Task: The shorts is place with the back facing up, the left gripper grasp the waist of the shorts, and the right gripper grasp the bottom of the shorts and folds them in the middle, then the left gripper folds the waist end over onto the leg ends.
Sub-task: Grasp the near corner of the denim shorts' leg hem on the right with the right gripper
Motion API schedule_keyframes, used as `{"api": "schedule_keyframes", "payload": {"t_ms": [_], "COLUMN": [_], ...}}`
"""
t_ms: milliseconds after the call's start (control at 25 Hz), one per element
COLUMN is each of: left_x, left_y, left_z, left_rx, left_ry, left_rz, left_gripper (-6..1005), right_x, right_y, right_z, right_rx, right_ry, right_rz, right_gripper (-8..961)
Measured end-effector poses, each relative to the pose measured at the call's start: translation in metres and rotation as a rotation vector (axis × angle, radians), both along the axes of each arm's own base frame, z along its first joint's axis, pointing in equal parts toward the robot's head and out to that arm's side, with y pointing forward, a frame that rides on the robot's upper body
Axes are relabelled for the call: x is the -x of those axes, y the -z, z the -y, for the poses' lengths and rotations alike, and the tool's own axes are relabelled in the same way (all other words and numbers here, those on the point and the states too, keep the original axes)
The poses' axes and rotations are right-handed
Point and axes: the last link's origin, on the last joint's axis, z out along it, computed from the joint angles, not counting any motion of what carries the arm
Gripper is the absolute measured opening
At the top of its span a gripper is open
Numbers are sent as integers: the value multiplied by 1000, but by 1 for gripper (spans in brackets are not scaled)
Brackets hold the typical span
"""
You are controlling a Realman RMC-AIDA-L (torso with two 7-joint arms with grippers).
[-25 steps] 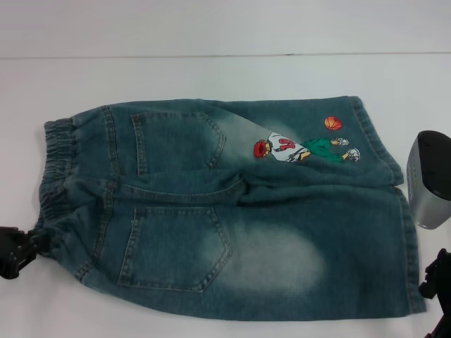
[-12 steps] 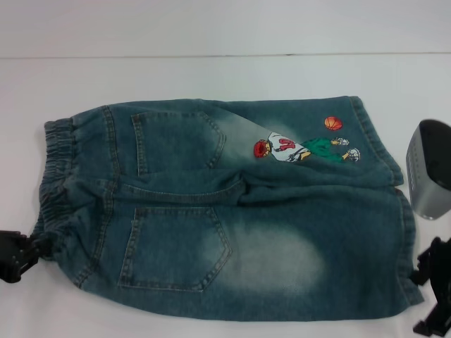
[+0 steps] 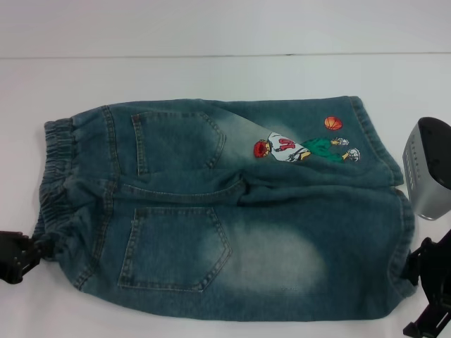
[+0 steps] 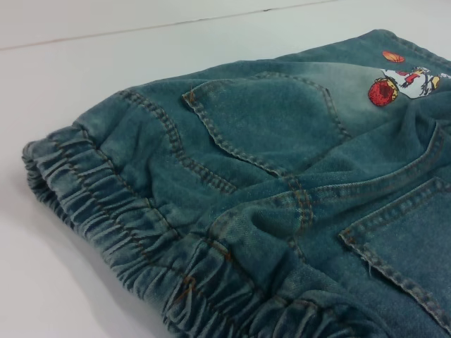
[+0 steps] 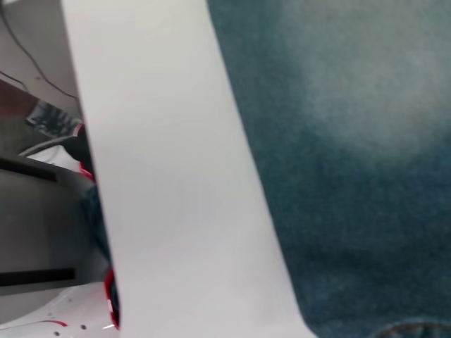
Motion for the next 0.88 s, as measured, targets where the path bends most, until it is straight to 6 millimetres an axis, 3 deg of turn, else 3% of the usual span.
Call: {"api": "schedule_keyframes", "payload": {"t_ms": [400,640,840,880], "left_x": [0,0,1,1], "left_y": [0,0,2,3], "left_z": [0,0,1,1], "left_rx": [0,-6,-2,1], "left_ry": [0,3,10,11], "left_rz": [1,3,5,7], "left_gripper": [93,93,93,92], "right_x": [3,3,1,0], "right_y": [2,2,5,7], "right_z": [7,5,1,2], "right_rx": [59,37,-18,-20], "right_ry": [-1,0,5,4], "right_rz": [-17,-28,-65,-75], "right_gripper": [912,820,639,556]}}
